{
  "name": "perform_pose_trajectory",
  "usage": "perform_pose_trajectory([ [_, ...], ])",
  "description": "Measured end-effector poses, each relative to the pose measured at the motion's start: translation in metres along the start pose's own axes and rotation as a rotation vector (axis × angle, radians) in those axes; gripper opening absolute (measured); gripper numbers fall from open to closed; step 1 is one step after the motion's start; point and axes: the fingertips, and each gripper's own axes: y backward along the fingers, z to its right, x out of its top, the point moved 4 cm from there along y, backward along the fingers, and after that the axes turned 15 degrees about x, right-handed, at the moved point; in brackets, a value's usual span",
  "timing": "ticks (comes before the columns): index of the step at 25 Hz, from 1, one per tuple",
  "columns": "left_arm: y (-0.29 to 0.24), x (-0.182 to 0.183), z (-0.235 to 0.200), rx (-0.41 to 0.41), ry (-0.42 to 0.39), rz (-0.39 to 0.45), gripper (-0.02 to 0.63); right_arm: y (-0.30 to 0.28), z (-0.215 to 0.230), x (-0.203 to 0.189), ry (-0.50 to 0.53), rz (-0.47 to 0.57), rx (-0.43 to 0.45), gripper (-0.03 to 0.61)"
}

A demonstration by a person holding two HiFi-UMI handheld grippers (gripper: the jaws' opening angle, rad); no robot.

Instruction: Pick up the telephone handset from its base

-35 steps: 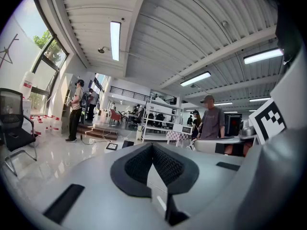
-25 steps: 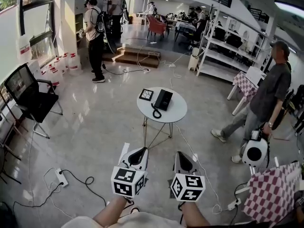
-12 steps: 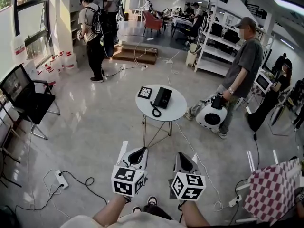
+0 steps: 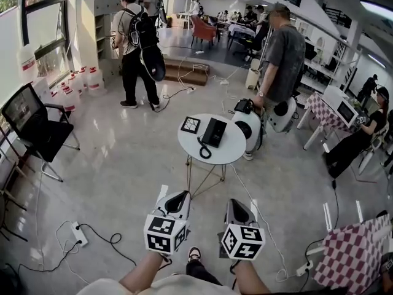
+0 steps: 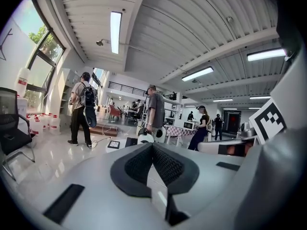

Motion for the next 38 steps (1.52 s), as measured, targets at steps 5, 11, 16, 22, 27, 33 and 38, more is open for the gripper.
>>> perform_pose_trajectory([
  [5,-0.032,0.012,0.000,0.008,-0.014,0.012,0.017,-0.026,0.023,0.013,-0.003,0.009,0.005,0.025],
  [11,-0.073,0.031,0.005,0.022,-0.041,0.024,0.015,-0.057,0.060,0.034,-0.022,0.029,0.007,0.025],
  [16,-0.104,0.045,0.002,0.060,-0.040,0.039,0.015,-0.084,0.080,0.048,-0.022,0.030,0.042,0.025],
  [22,-0.139,0.050,0.007,0.084,-0.055,0.030,0.015,-0.113,0.109,0.054,-0.034,0.013,0.058,0.025],
  [27,-0.169,0.057,0.007,0.110,-0.033,0.039,0.017,-0.133,0.132,0.065,-0.006,0.001,0.073,0.025],
  [33,-0.197,0.060,0.018,0.102,-0.025,0.038,0.015,-0.142,0.159,0.071,0.010,-0.020,0.065,0.025],
  [38,-0.206,0.049,0.019,0.104,-0.030,0.006,0.015,-0.145,0.172,0.063,-0.012,-0.038,0.059,0.025],
])
